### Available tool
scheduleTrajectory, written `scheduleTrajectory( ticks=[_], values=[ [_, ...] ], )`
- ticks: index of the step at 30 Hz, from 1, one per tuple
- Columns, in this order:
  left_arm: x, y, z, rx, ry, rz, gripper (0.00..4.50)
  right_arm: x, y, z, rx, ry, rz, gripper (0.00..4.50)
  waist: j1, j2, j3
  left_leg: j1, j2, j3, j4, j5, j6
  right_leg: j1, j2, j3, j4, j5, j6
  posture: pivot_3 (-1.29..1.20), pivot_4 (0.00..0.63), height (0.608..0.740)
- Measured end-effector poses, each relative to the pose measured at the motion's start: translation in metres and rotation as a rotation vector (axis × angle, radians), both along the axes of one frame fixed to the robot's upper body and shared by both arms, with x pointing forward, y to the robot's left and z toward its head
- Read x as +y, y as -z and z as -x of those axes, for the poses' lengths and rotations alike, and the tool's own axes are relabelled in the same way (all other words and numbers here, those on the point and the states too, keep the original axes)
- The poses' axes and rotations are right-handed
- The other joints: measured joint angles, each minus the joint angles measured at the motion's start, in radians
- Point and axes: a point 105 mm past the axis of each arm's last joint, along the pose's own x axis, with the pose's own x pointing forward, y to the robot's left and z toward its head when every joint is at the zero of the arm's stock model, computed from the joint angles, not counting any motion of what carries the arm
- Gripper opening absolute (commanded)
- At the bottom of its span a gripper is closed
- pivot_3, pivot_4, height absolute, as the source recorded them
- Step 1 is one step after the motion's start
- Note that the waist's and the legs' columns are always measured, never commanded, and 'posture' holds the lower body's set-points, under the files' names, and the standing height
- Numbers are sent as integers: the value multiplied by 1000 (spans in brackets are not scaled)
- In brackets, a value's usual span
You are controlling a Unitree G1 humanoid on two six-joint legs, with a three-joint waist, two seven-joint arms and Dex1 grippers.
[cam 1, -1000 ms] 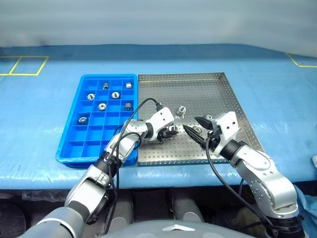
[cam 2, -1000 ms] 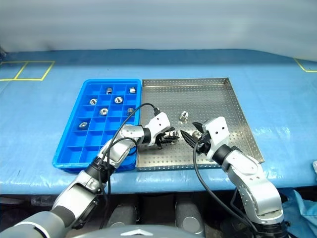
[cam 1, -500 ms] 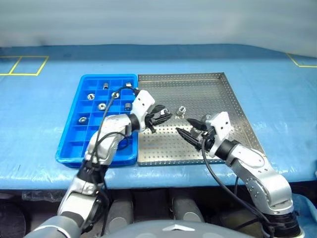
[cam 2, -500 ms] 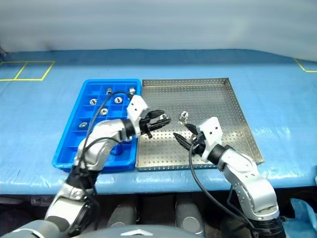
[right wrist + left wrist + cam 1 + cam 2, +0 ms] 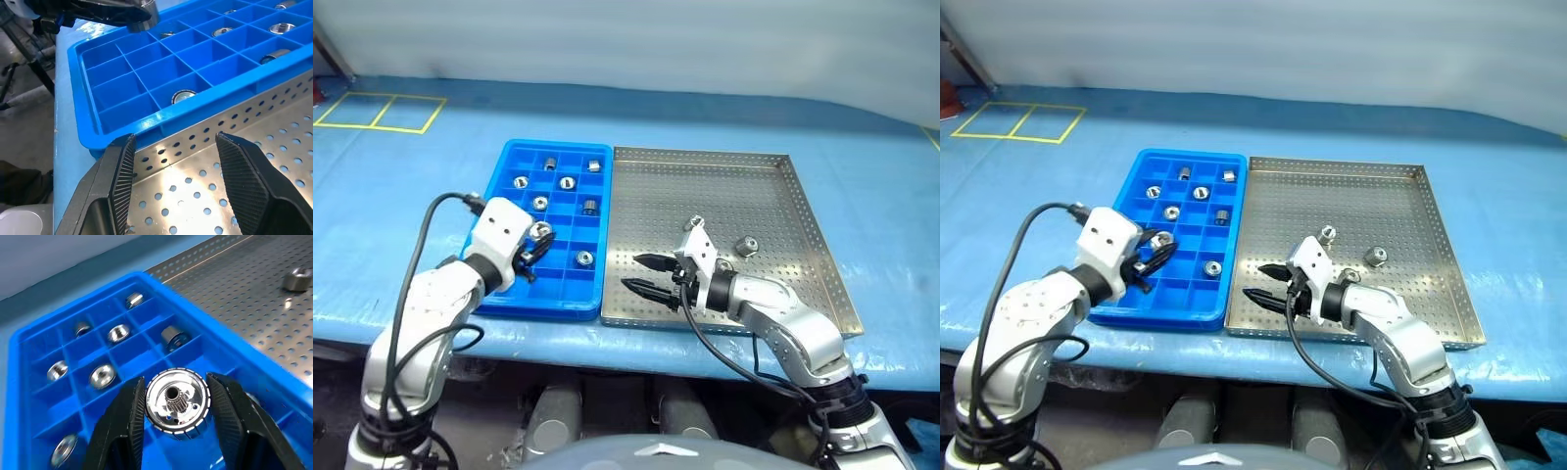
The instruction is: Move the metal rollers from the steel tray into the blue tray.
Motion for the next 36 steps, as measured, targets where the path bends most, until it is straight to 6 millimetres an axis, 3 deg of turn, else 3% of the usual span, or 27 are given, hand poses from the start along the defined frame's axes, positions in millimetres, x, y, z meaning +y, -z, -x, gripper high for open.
scheduleTrajectory(
  ticks=[11, 21, 22, 29, 33, 36],
  values=[
    [36, 26, 25, 125, -213, -17, 1636, 3, 1, -5, -8, -11, 8, 2754, 51, -1, 0, 0, 0, 0, -1, 0, 0, -1, 0, -1, 0, -1, -1, 348, 150, 740],
    [43, 37, 13, 152, -250, -1, 1636, 3, 0, -7, -17, 9, 2, 2754, 53, -1, 1, -1, 0, 0, -1, 0, -1, -2, -1, -1, -1, -1, -1, 307, 150, 740],
    [43, 36, 11, 145, -244, -2, 2363, 3, 1, -7, -18, 16, 4, 2754, 52, -1, 1, -1, 0, 0, -1, 0, -1, -2, -1, -1, -1, -1, -1, 307, 150, 740],
    [28, 28, 4, 108, -169, 34, 4480, -2, 2, -8, -17, 56, 1, 2754, 50, -1, 1, -1, 0, 1, -2, 0, -1, -2, -1, -1, -1, -1, -2, 284, 150, 740],
    [20, 27, 4, 110, -129, 60, 4480, -4, 3, -9, -17, 76, -1, 2754, 46, -1, 1, -1, 0, 1, -2, 0, -1, -2, -1, -1, -1, -1, -2, 273, 150, 740],
    [-5, 12, 0, 39, -9, 189, 4480, -9, 1, -11, -24, 107, 0, 2754, 50, -2, 1, -2, 0, 1, -1, 0, -1, -2, -1, -1, -1, -1, -2, 250, 150, 740]
  ],
)
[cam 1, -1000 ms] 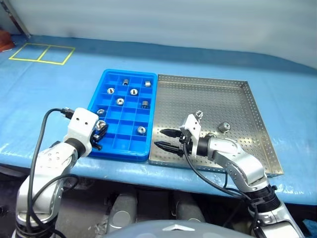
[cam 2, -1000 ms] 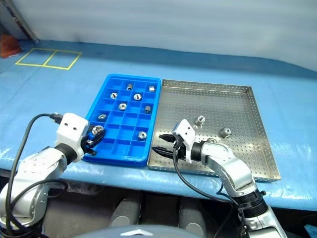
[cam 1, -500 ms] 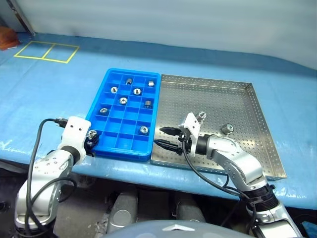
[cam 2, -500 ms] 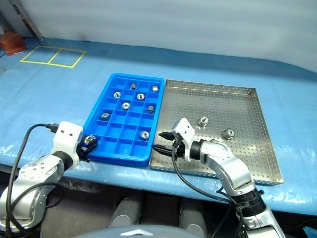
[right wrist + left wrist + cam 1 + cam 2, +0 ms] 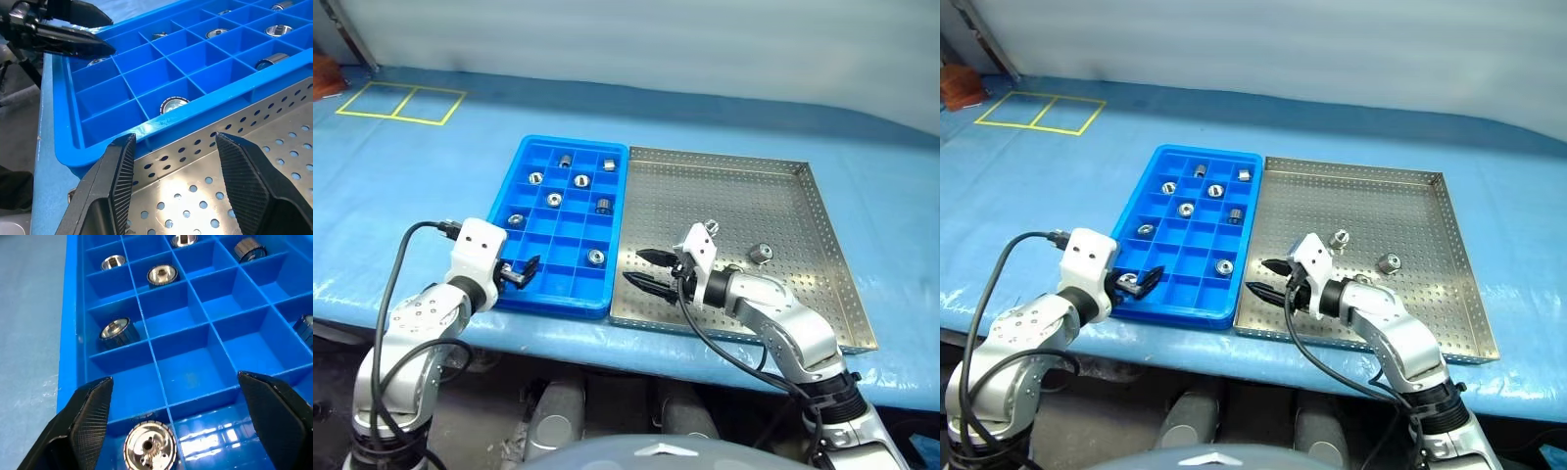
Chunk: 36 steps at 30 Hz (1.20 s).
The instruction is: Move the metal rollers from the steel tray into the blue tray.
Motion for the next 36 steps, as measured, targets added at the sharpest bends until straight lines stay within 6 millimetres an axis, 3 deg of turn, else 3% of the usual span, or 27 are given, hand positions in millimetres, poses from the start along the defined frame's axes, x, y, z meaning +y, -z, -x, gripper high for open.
scheduleTrajectory(
  ticks=[3, 6, 12, 15, 19, 24, 29, 36],
  values=[
    [-39, -23, -4, -106, 186, 103, 4480, -4, -4, -1, -23, 33, 5, 2754, 1, 0, 0, 0, 0, 0, 1, 0, 0, 0, 0, 0, 0, 0, 0, 210, 150, 740],
    [-68, -29, -17, -139, 304, 129, 4480, -17, -6, -2, -49, 80, 47, 2754, -3, 0, 0, 0, -1, 1, 1, 0, 0, 1, 0, 1, 0, 0, 0, 160, 150, 740],
    [-132, -20, -51, -120, 539, 111, 4480, -50, -9, 10, -98, 191, 182, 2754, -36, -1, 0, -2, -1, 1, 2, 0, 0, 0, 0, 1, -1, 0, 1, 9, 150, 740],
    [-152, -8, -61, -103, 633, 51, 4480, -66, -8, 15, -92, 281, 227, 2754, -73, 0, 0, -2, -1, 2, 1, -1, 1, 0, 0, 2, -2, 0, 1, -40, 150, 740],
    [-174, 15, -72, -58, 707, 8, 4480, -90, 0, 25, -56, 415, 284, 2754, -120, 0, -1, -1, -1, 2, 1, -1, 1, 0, 0, 2, -1, 0, 1, -130, 150, 740],
    [-197, 31, -84, -31, 738, -14, 4480, -92, -4, 39, -58, 461, 288, 2754, -171, 0, 0, -1, -1, 3, 3, -1, 1, 0, 0, 4, 0, 1, 3, -186, 150, 740],
    [-216, 38, -75, 16, 840, 25, 4480, -95, -5, 44, -51, 489, 298, 2754, -207, 0, 0, -1, -1, 4, 3, -1, 2, 0, 0, 5, 0, 1, 3, -224, 150, 740],
    [-223, 44, -71, 41, 877, 23, 4480, -98, -5, 48, -42, 507, 310, 2754, -241, 0, 0, 0, -2, 5, 3, -1, 2, 0, 0, 6, 1, 1, 3, -228, 150, 740]
  ],
)
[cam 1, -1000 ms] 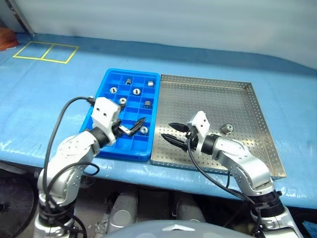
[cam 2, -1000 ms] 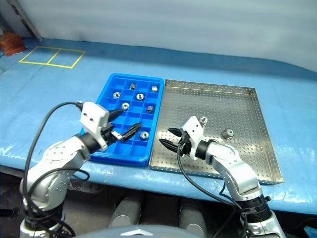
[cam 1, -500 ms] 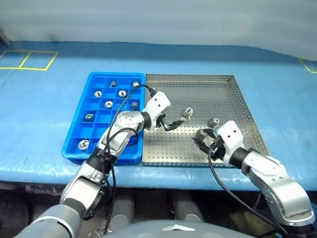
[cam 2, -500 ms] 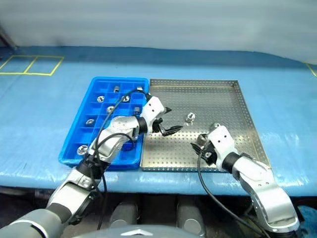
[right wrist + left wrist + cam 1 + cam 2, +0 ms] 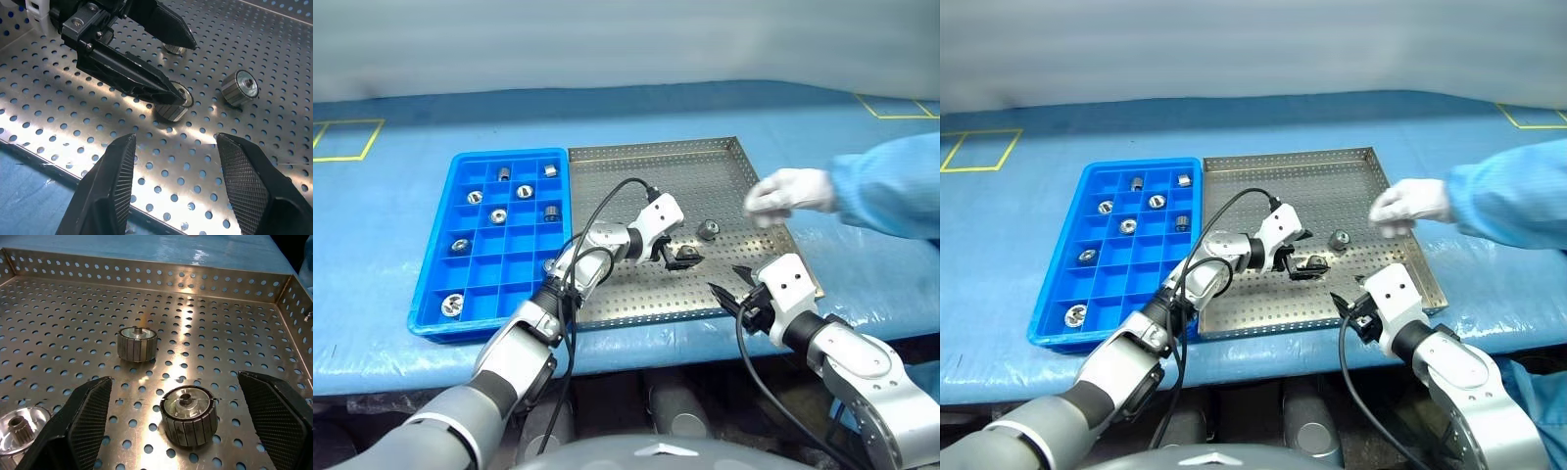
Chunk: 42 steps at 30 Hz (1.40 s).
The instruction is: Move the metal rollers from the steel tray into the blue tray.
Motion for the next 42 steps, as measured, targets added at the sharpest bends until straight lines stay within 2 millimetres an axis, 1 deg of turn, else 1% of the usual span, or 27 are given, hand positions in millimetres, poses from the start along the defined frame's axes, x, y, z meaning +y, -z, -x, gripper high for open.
scheduleTrajectory(
  ticks=[10, 23, 29, 37, 39, 42],
  values=[
    [0, 12, 2, 9, 0, -43, 4480, 8, -8, -4, -34, -31, -6, 2754, -21, 0, 0, 0, 0, 0, 0, 0, 0, 0, 0, 0, 0, 0, 0, -201, 150, 740],
    [3, 15, 2, 6, -6, -60, 4480, 11, -2, -6, -12, -47, -11, 2754, -20, 0, 0, 0, 0, 0, 0, 0, 0, 0, 0, 0, 0, 0, 0, -185, 150, 740],
    [12, 17, 3, 11, -9, -65, 4480, 11, -1, -6, -10, -48, -11, 2754, -19, 0, 0, 0, 0, 0, -1, 0, 0, 0, 0, 1, 0, 0, 0, -166, 150, 740],
    [26, 19, 15, 8, -30, -45, 4480, 16, 1, -7, 0, -70, -15, 2754, -5, 0, 0, 1, 0, 0, -1, 0, 0, 0, 0, 1, 1, 0, 0, -150, 150, 740],
    [28, 16, 16, 4, -48, -36, 4480, 16, 0, -7, 1, -77, -15, 2754, 1, 0, 0, 1, 0, 0, -1, 0, 0, 0, 0, 1, 1, 0, 0, -146, 150, 740],
    [32, 8, 15, -22, -73, -22, 4480, 16, 0, -7, 2, -78, -16, 2754, 8, 0, 0, 1, 0, 0, -1, 0, 0, 0, 0, 1, 1, 0, 0, -132, 150, 740]
  ],
)
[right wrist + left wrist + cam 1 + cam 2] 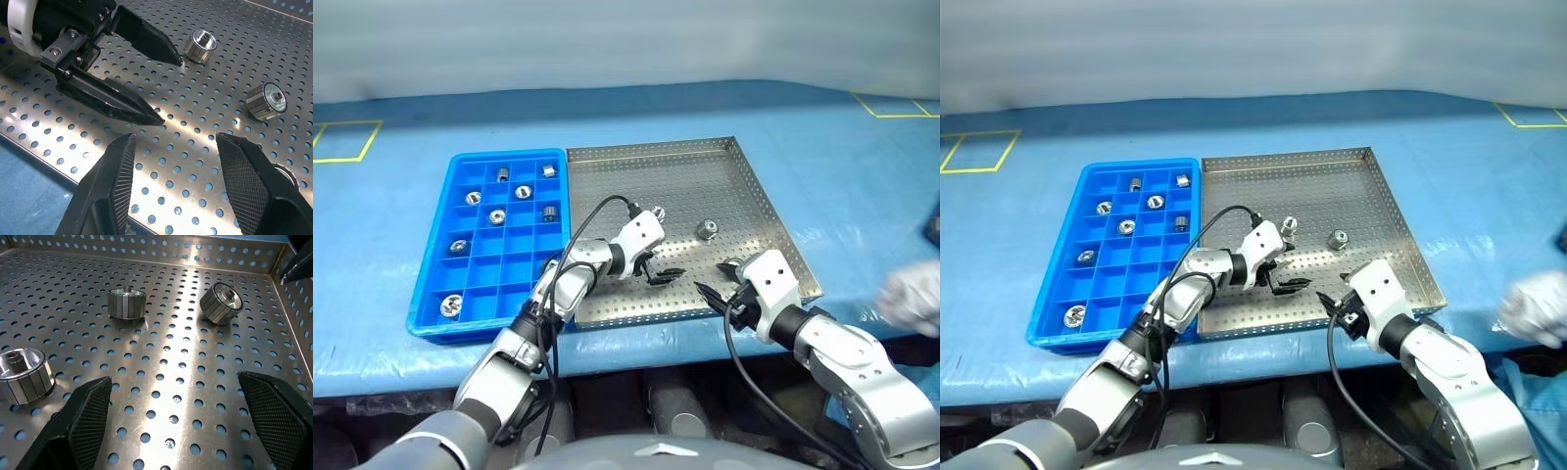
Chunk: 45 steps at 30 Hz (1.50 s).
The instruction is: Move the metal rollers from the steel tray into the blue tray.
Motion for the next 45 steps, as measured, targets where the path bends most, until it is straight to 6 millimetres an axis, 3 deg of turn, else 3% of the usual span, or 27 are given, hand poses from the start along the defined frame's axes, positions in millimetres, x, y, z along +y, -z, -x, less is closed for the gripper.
scheduleTrajectory(
  ticks=[6, 11, 15, 19, 26, 33, 42, 45],
  values=[
    [-10, -12, 5, -6, 34, 51, 4480, 1, 1, -1, 7, 1, 2, 2754, 16, 0, 0, 0, 0, 0, 0, 0, 0, 0, 0, 0, 0, 0, 0, -163, 150, 740],
    [-42, -17, 5, 5, 114, 79, 4480, -13, -3, 1, 9, 64, 56, 2754, 16, 0, 0, -1, -1, 0, 2, 0, 0, 0, 0, 1, -1, 0, 1, -237, 150, 740],
    [-61, -9, 10, 34, 174, 75, 4480, -35, 3, 12, 52, 160, 156, 2754, 0, 0, 0, -1, -1, 1, 1, 0, 0, -1, 0, 1, -1, 0, 1, -281, 150, 740],
    [-72, 1, 10, 52, 190, 51, 4480, -44, 2, 21, 64, 212, 201, 2754, -33, 0, 0, -1, -1, 1, 1, 0, 0, 0, 0, 1, -1, 0, 1, -326, 150, 740],
    [-65, 23, 0, 70, 145, -11, 4480, -46, -3, 29, 45, 245, 214, 2754, -126, 0, 0, -1, -1, 1, 0, 0, 0, 0, -1, 1, -1, 0, 1, -379, 150, 740],
    [-61, 25, -13, 31, 110, -47, 4480, -45, -3, 32, 48, 258, 202, 2754, -204, 0, 0, 0, -1, 1, -1, 0, 0, 0, -1, 1, -2, 0, 1, -390, 150, 740],
    [-58, 25, -19, 12, 76, -40, 4480, -43, -1, 32, 51, 255, 205, 2754, -250, -1, 0, 0, -1, 1, -2, 0, 0, 0, -1, 1, -2, 0, 1, -389, 150, 740],
    [-57, 25, -20, 8, 63, -38, 3907, -43, -2, 31, 48, 255, 206, 2754, -257, -1, 0, 0, -1, 1, -2, 0, 0, 0, -1, 1, -2, 0, 1, -388, 150, 740]
  ],
)
